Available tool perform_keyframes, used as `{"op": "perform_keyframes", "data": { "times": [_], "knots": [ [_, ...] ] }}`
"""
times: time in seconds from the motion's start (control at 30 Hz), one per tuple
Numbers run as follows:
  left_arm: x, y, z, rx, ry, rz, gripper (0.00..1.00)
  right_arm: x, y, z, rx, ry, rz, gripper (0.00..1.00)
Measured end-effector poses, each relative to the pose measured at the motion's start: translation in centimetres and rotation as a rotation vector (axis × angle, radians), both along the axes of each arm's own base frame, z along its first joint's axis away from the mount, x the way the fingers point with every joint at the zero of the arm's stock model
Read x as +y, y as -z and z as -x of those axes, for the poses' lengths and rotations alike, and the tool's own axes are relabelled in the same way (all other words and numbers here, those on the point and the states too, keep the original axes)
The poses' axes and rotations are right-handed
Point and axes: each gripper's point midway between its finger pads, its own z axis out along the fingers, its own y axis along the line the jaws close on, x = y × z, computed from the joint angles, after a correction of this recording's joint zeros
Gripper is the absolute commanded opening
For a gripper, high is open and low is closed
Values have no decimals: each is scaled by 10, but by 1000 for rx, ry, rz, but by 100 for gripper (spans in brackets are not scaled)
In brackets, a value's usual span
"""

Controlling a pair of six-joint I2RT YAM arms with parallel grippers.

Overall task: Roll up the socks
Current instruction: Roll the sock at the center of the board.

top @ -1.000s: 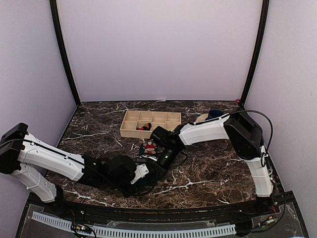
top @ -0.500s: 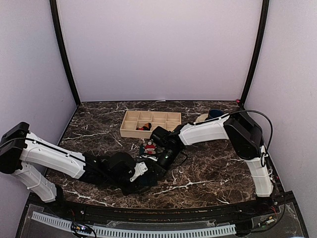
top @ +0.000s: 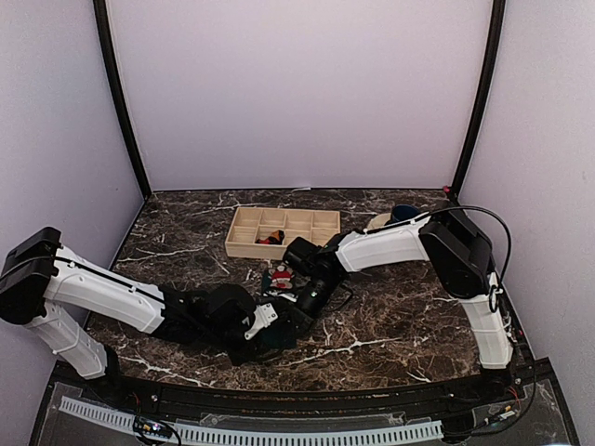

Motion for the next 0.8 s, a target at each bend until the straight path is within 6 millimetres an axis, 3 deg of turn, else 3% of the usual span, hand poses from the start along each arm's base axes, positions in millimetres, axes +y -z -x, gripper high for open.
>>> {"op": "perform_keyframes", "data": {
  "times": [0.27, 0.47, 0.73, 0.8],
  "knots": [
    [-2, 0, 2, 31, 20, 20, 15, -1, 0, 0, 3, 0, 4, 0],
    [-4, 0, 3, 45, 29, 27, 2, -3, 1, 0, 8, 1, 13, 0],
    [-5, 3, 5, 80, 39, 37, 0, -4, 4, 0, 13, 1, 21, 0],
    [-5, 3, 6, 89, 42, 42, 0, -4, 4, 0, 12, 2, 20, 4]
  ]
}}
